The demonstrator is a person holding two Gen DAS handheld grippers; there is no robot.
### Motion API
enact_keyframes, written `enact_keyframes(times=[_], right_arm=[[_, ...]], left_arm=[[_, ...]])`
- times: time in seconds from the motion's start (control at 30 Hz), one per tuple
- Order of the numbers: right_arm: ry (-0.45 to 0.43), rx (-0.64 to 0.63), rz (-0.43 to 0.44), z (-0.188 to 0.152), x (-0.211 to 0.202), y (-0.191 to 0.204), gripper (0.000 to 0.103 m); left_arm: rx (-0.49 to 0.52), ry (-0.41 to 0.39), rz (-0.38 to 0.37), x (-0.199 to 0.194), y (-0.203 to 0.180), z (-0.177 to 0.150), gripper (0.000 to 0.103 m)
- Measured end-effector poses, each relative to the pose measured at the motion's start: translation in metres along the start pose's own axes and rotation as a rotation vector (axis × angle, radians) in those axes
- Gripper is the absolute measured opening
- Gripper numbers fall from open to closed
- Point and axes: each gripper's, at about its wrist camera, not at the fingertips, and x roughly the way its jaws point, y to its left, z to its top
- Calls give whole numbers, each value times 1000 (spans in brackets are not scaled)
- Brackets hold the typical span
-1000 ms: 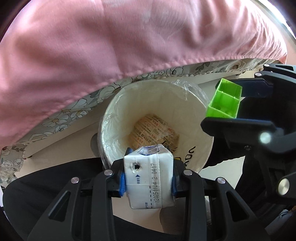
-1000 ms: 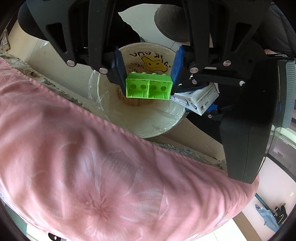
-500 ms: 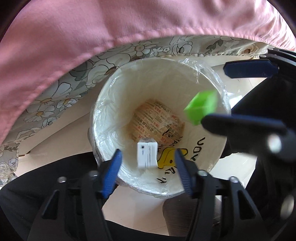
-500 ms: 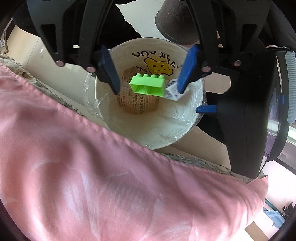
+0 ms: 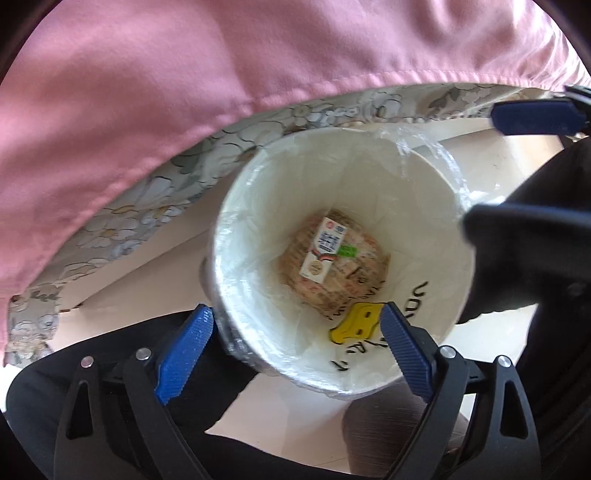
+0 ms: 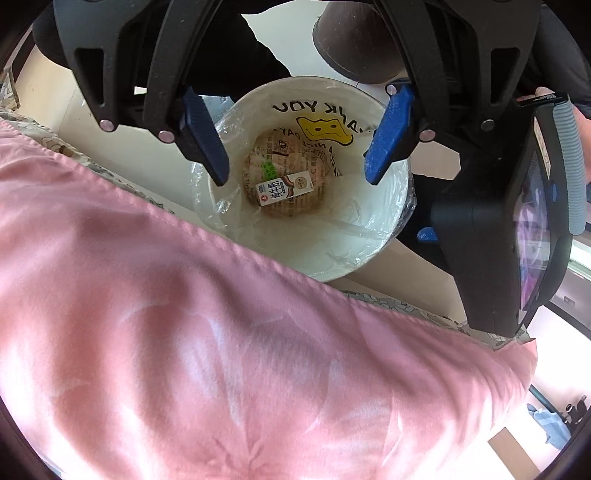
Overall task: Collect trash
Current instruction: 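Open the left tool and right tool to drop both items into the bin, then move both tools back toward the remaining items on the bed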
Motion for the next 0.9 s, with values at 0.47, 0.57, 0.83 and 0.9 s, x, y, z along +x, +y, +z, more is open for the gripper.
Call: enact_keyframes(times=[0.47,0.57,0.83,0.9], right_arm=[[-125,-6,-40,-3,-69,-2,75],[-148,-15,-43,-8,-82,1,75],[-234,-31,-65,-8,-133,9,75],[-262,-33,-75,-6,-144,9,75]], left_arm=[[-32,-96,7,-51,16,-2,96],[-43,-119,1,-61,18,-3,96],[-47,-237,-2,-104,23,3,96],[-64,-293,-3,-122,26,8,96]])
